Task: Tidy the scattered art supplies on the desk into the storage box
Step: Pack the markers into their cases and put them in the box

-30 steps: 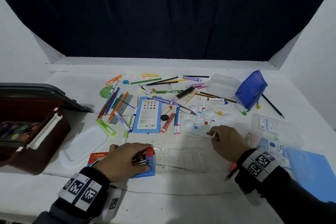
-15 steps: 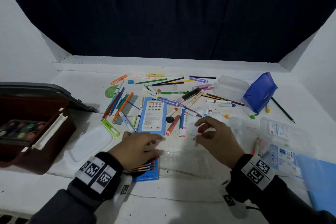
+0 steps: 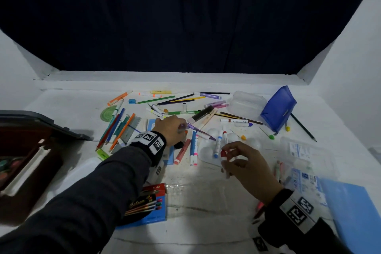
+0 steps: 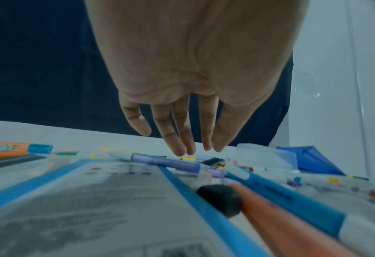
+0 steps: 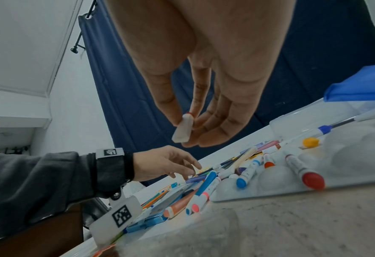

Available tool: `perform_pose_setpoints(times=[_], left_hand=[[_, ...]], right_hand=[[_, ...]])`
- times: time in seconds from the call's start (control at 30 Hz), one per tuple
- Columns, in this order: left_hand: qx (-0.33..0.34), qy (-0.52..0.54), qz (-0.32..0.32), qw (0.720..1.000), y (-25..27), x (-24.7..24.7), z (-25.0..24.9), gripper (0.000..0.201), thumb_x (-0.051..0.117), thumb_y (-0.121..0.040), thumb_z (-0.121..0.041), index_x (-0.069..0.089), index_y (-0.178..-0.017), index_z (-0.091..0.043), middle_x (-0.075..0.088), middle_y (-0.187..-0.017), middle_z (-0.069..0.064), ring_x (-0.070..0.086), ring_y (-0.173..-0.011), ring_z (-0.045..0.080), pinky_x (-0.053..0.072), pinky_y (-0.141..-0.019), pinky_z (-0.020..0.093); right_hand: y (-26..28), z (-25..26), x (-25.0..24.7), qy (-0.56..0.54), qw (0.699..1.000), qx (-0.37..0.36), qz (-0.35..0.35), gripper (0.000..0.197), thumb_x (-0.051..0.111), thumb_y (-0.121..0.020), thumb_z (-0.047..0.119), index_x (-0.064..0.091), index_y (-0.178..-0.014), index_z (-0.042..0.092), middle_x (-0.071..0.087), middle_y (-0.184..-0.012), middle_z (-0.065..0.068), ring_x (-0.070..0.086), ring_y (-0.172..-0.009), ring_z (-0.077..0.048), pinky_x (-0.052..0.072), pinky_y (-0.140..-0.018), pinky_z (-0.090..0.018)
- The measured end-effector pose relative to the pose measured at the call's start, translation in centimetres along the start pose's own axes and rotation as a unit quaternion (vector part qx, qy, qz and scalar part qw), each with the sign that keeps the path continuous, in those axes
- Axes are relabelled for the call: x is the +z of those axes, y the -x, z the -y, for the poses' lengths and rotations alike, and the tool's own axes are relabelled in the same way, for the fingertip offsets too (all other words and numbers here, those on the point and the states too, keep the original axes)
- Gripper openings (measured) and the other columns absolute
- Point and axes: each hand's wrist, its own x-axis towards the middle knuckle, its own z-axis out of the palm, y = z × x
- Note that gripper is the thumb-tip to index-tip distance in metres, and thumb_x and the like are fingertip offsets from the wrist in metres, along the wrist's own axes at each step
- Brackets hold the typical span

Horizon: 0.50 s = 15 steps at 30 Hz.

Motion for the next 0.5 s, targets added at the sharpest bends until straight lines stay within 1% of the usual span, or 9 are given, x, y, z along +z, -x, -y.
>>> perform_pose_setpoints(times=[0.07,0.1,0.13,0.2,0.27,0.37,0.43,0.47,0.5], left_hand=[[-0.008,-0.043,-0.002,0.999,-0.5,0.6,-0.2,0.019,0.059,-0.090,-0.035,0.063,-0.108,-0.029,0.061,-0.108,-0.004,0.057,-0.105,0.023,0.028,-0.097,0.045],[-0.011,-0.058,-0.004,0.998,-0.7,0.9,-0.3,0.019,0.059,-0.090,-0.038,0.062,-0.107,-0.030,0.062,-0.105,-0.005,0.058,-0.103,0.022,0.027,-0.096,0.045],[-0.014,-0.070,-0.004,0.997,-0.7,1.1,-0.4,0.019,0.058,-0.090,-0.040,0.062,-0.106,-0.031,0.063,-0.104,-0.006,0.058,-0.102,0.022,0.027,-0.097,0.046],[-0.015,-0.091,0.001,0.996,-0.9,1.4,-0.4,0.019,0.057,-0.091,-0.043,0.061,-0.106,-0.032,0.064,-0.104,-0.008,0.058,-0.103,0.020,0.026,-0.100,0.048],[-0.019,-0.102,0.008,0.995,-1.0,1.5,-0.4,0.019,0.058,-0.090,-0.041,0.061,-0.106,-0.033,0.065,-0.106,-0.008,0.058,-0.105,0.020,0.026,-0.102,0.049],[-0.033,-0.097,0.021,0.994,-1.2,1.3,-0.4,0.021,0.062,-0.088,-0.039,0.062,-0.108,-0.033,0.066,-0.107,-0.008,0.058,-0.109,0.021,0.028,-0.104,0.049],[-0.041,-0.083,0.027,0.995,-1.1,1.0,-0.5,0.022,0.066,-0.086,-0.040,0.063,-0.107,-0.033,0.065,-0.105,-0.008,0.057,-0.108,0.021,0.029,-0.105,0.049],[-0.041,-0.063,0.025,0.997,-1.0,0.6,-0.6,0.023,0.068,-0.085,-0.040,0.063,-0.105,-0.032,0.064,-0.103,-0.008,0.057,-0.106,0.020,0.032,-0.104,0.047],[-0.040,-0.031,0.016,0.999,-0.7,0.2,-0.7,0.022,0.069,-0.083,-0.039,0.065,-0.103,-0.031,0.064,-0.101,-0.007,0.058,-0.103,0.020,0.038,-0.101,0.044]], right_hand=[[0.2,-0.1,-0.1,0.000,1.000,0.003,-0.002,0.022,0.070,-0.084,0.003,0.066,-0.094,0.022,0.069,-0.079,-0.002,0.071,-0.068,-0.021,0.060,-0.072,-0.044],[0.2,-0.2,-0.2,-0.004,1.000,0.005,-0.003,0.023,0.070,-0.084,0.003,0.066,-0.095,0.022,0.068,-0.080,-0.002,0.072,-0.068,-0.021,0.060,-0.071,-0.043],[0.3,-0.2,-0.1,-0.006,1.000,0.007,-0.002,0.023,0.070,-0.085,0.003,0.066,-0.096,0.022,0.068,-0.082,-0.002,0.072,-0.069,-0.021,0.061,-0.070,-0.041],[0.4,-0.2,0.1,0.006,1.000,0.010,0.005,0.023,0.070,-0.085,0.005,0.065,-0.097,0.024,0.067,-0.086,-0.001,0.071,-0.070,-0.019,0.060,-0.067,-0.033],[0.4,-0.1,0.4,0.020,1.000,0.012,0.015,0.024,0.070,-0.086,0.008,0.064,-0.100,0.026,0.067,-0.089,-0.001,0.071,-0.072,-0.017,0.059,-0.066,-0.028],[0.3,-0.1,0.9,0.023,0.999,0.019,0.026,0.025,0.069,-0.087,0.008,0.063,-0.103,0.025,0.066,-0.093,-0.002,0.071,-0.074,-0.017,0.060,-0.067,-0.030],[0.2,0.1,1.2,0.035,0.999,0.022,0.035,0.024,0.069,-0.087,0.009,0.063,-0.104,0.025,0.065,-0.094,-0.001,0.071,-0.075,-0.016,0.060,-0.066,-0.028],[0.2,0.1,1.4,0.037,0.998,0.021,0.040,0.023,0.069,-0.087,0.009,0.064,-0.103,0.025,0.065,-0.094,-0.001,0.071,-0.074,-0.016,0.059,-0.065,-0.027],[0.2,0.2,1.5,0.037,0.998,0.018,0.045,0.022,0.069,-0.087,0.010,0.064,-0.102,0.025,0.065,-0.093,0.000,0.071,-0.074,-0.016,0.058,-0.063,-0.026]])
